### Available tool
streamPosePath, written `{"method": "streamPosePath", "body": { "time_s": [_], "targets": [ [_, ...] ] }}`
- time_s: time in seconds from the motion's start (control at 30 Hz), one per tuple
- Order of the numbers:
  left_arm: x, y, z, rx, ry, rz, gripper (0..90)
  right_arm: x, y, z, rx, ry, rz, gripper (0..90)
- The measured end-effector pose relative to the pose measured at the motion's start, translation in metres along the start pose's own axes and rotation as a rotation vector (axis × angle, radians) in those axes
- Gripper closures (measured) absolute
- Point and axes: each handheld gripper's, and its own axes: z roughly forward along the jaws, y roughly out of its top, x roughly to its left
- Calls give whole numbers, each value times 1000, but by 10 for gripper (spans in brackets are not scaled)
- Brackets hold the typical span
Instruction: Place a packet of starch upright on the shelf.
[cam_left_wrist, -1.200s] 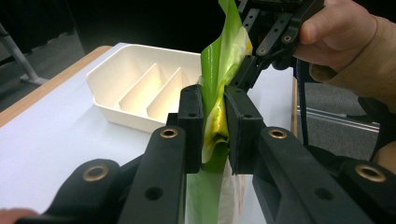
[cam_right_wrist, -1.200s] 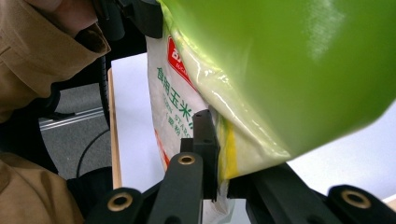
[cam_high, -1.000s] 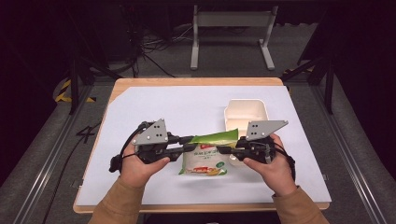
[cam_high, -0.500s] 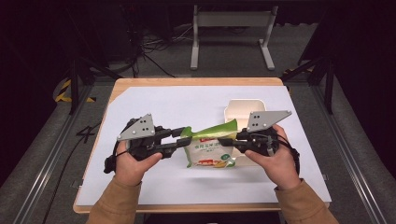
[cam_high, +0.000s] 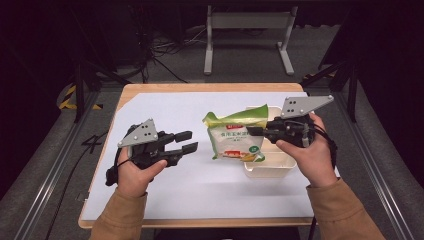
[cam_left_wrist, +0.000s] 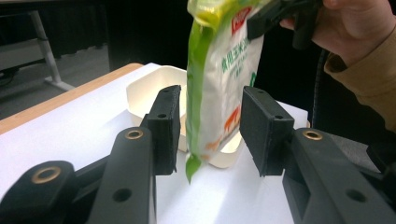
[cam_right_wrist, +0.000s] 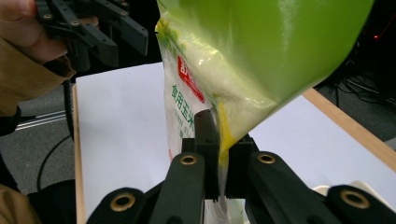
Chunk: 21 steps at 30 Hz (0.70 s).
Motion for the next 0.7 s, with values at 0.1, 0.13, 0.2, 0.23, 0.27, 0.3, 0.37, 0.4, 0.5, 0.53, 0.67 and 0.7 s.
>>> {"method": "streamPosePath", "body": {
  "time_s": [0.1,0.13,0.2,0.23,0.27,0.3,0.37,0.4,0.5,0.53,0.67,0.7],
  "targets": [
    [1,-1,0,4,8,-11,559,-7,4,-3,5,-18,2,865],
    [2,-1,0,10,15,-5,553,-9,5,-4,4,-23,2,865],
    [3,-2,0,14,22,-11,534,-15,6,-7,2,-38,6,865],
    [3,-3,0,15,24,-17,532,-18,7,-8,1,-48,8,865],
    [4,-3,-1,18,28,-12,529,-20,7,-9,0,-52,11,864],
    [4,-3,-1,18,28,-12,525,-20,7,-9,0,-52,11,864],
    [5,-4,-1,24,36,-20,525,-26,7,-12,-5,-75,14,864],
    [6,-5,-1,27,37,-20,524,-29,6,-14,-9,-85,14,864],
    [6,-5,-1,32,39,-27,523,-35,6,-17,-9,-109,12,864],
    [7,-6,-2,31,42,-26,523,-38,6,-18,-10,-117,10,865],
    [8,-7,-3,31,49,-30,522,-45,4,-22,-13,-143,5,865],
    [8,-7,-4,30,51,-32,522,-49,2,-23,-22,-154,4,864]
  ]
}}
